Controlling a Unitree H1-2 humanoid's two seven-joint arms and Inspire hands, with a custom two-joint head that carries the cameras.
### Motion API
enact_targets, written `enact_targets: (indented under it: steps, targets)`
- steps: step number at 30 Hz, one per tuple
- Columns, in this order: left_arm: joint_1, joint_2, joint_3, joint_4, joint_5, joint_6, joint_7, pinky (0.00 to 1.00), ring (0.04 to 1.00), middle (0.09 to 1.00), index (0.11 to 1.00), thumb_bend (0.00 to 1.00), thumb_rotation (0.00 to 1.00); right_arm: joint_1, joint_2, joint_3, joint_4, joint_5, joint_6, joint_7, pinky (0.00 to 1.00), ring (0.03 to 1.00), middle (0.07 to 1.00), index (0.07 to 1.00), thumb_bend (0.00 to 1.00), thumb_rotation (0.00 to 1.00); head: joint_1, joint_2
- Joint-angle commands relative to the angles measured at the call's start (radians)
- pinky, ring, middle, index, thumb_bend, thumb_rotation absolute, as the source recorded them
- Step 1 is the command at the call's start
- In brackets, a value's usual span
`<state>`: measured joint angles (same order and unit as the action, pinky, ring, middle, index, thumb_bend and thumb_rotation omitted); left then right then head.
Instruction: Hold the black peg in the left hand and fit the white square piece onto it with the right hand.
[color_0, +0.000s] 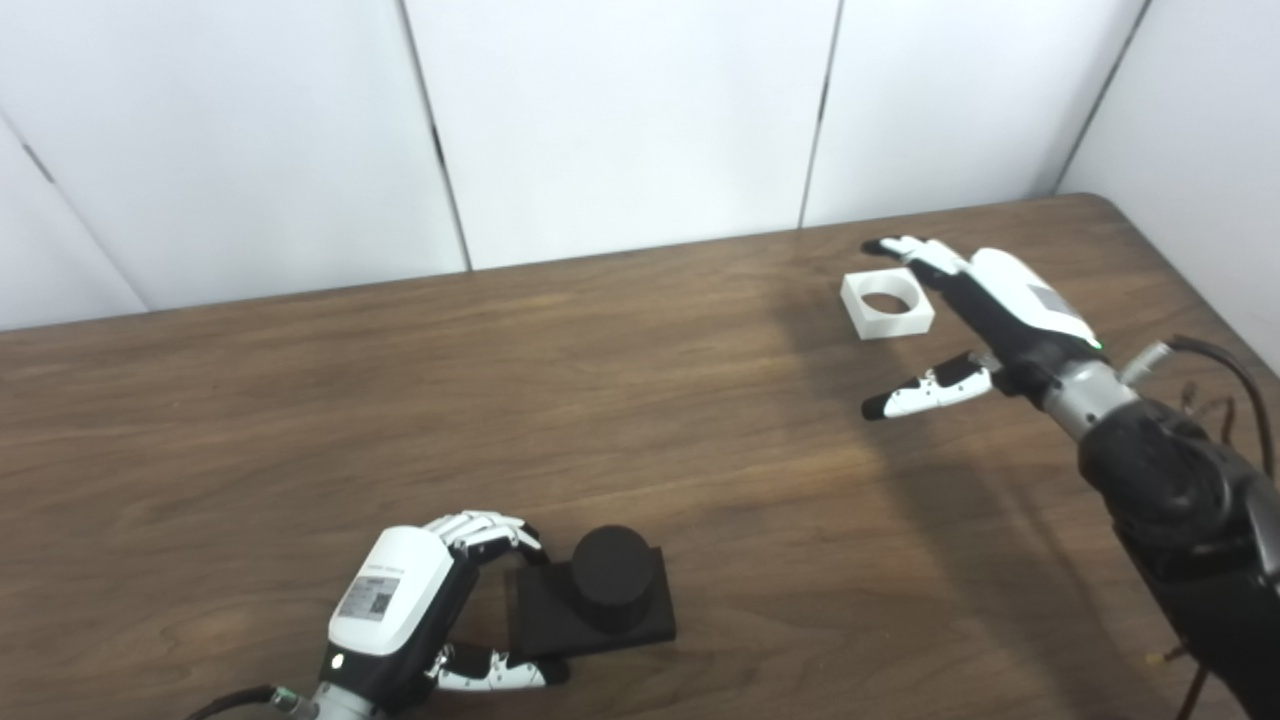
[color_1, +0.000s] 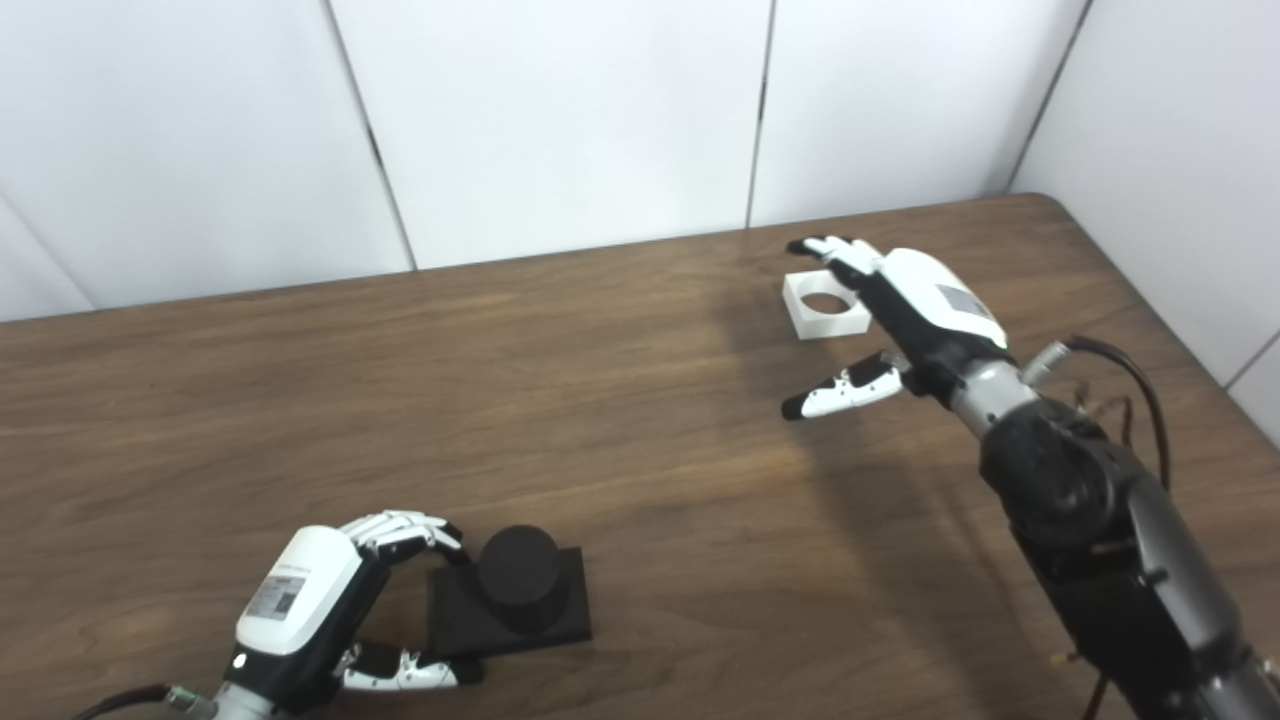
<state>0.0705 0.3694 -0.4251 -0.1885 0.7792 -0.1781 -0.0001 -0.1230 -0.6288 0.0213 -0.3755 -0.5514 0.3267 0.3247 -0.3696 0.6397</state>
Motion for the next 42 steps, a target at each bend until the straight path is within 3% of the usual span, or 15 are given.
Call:
enact_targets:
  steps: [1, 9, 21, 38, 42]
  targets:
    - [0.042, 0.001, -0.041, 0.053, 0.009, -0.015, -0.056, 0.67, 0.748, 0.725, 0.487, 0.51, 0.04, -0.073, -0.043, 0.006, 0.008, -0.043, 0.01, 0.024, 1.0, 0.999, 0.981, 0.934, 0.87, 0.25, -0.001, 0.001]
    - [0.049, 0.005, -0.04, 0.065, -0.014, -0.023, -0.057, 0.69, 0.766, 0.736, 0.487, 0.51, 0.04, -0.216, -0.065, 0.063, 0.163, -0.11, 0.013, 0.069, 1.0, 1.0, 0.993, 0.943, 0.89, 0.22, -0.024, -0.015]
    - [0.059, 0.018, -0.038, 0.079, -0.02, -0.047, -0.038, 0.69, 0.769, 0.737, 0.487, 0.51, 0.05, -0.349, -0.037, 0.139, 0.402, -0.183, -0.043, -0.005, 1.0, 1.0, 0.975, 0.923, 0.84, 0.21, -0.062, -0.038]
    - [0.069, 0.017, -0.032, 0.073, -0.016, -0.066, -0.021, 0.71, 0.772, 0.737, 0.487, 0.51, 0.05, -0.49, -0.065, 0.25, 0.614, -0.248, -0.058, 0.021, 0.96, 0.977, 0.953, 0.877, 0.89, 0.2, -0.071, -0.042]
    - [0.074, 0.018, -0.032, 0.059, -0.007, -0.059, -0.023, 0.7, 0.77, 0.737, 0.487, 0.51, 0.05, -0.511, -0.069, 0.27, 0.647, -0.272, -0.032, 0.037, 0.96, 0.982, 0.952, 0.869, 0.89, 0.22, -0.068, -0.037]
